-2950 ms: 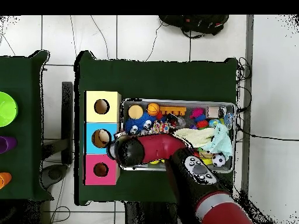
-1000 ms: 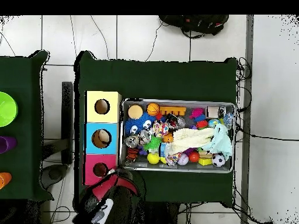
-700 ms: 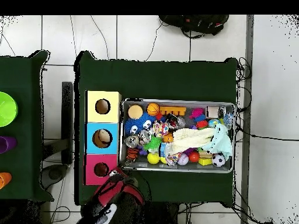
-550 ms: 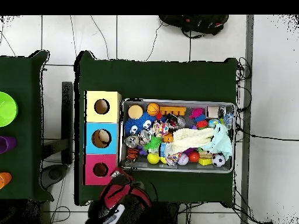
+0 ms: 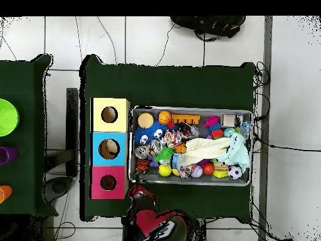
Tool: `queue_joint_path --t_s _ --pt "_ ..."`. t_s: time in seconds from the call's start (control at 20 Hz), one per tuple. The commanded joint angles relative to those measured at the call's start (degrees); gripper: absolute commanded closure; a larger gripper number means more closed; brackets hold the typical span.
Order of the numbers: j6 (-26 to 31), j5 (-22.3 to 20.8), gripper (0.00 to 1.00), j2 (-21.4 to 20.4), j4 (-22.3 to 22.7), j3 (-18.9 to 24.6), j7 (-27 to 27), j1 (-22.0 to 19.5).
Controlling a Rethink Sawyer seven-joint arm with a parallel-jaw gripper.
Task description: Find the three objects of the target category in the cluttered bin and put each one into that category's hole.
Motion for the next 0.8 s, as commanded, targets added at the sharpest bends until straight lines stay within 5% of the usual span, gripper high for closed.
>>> queue_joint_path --t_s 0.05,0.8 --pt "3.50 -0.25 0.00 7.19 -1.41 2.22 -0.26 -3.64" --pt "4.88 7.07 0.00 8.34 -2.15 2.32 -0.61 1.82"
